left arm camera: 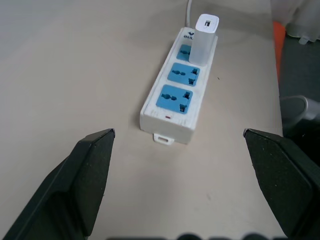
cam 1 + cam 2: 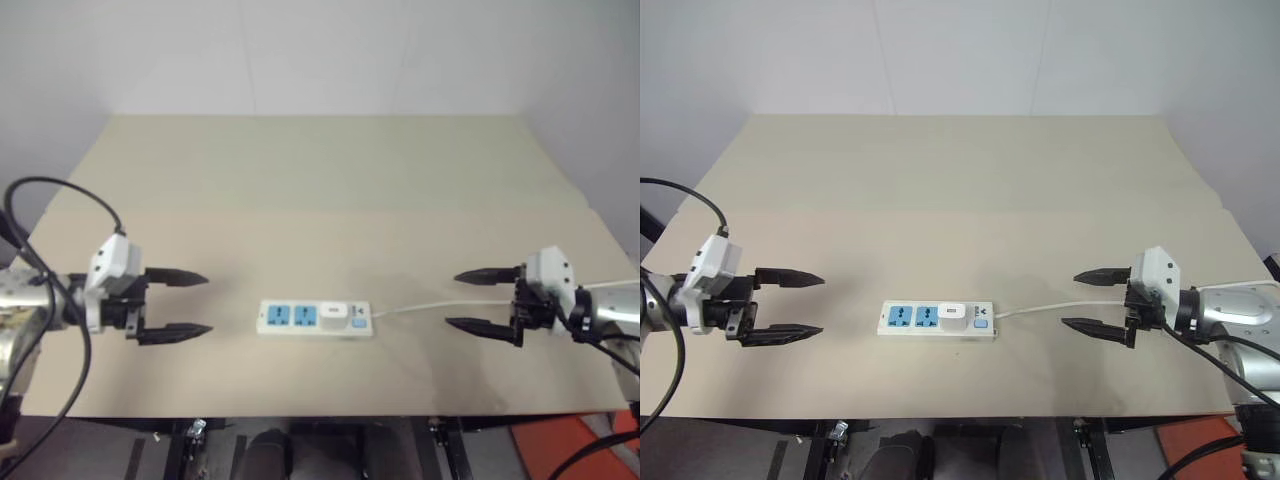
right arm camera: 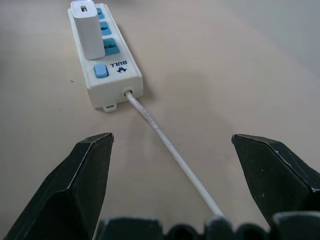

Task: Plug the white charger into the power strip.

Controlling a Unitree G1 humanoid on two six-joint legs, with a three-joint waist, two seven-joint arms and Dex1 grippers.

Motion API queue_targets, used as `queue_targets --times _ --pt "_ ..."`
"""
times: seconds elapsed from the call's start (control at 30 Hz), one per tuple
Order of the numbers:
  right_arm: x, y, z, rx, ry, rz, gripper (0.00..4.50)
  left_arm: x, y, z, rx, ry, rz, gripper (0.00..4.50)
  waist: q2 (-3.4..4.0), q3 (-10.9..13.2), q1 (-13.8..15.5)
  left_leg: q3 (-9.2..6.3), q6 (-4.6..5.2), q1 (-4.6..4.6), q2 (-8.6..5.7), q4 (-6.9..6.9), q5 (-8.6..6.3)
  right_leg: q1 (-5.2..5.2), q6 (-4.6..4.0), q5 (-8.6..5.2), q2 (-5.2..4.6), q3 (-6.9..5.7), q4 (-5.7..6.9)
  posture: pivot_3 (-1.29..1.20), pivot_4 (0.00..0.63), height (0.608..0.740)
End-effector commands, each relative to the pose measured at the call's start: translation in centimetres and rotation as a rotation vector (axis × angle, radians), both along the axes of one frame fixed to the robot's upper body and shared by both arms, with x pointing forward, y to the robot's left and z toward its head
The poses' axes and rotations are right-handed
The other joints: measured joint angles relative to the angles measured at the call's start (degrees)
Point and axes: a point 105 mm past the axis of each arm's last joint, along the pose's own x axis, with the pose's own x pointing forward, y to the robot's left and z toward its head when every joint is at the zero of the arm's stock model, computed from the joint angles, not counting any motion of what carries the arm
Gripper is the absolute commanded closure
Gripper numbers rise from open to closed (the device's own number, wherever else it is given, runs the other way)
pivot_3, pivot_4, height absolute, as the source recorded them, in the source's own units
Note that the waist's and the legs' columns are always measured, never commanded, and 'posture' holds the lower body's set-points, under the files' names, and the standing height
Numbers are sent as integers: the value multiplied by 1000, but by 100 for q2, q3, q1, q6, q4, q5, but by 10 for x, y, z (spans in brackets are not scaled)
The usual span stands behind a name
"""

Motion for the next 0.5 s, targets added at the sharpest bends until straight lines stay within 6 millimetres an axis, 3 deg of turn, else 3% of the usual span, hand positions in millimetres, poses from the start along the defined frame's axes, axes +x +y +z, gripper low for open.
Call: queue_targets --times 0.03,0.5 --pt "-1 -1 14 -1 -41 8 44 0 0 12 3 -48 -5 0 0 0 1 0 0 0 0 1 0 1 0 0 0 0 0 0 150 740" --pt "-4 4 11 -26 -34 2 44 3 -7 12 -19 -55 -31 0 0 0 4 3 0 0 -4 2 0 0 -1 0 1 0 3 0 150 740"
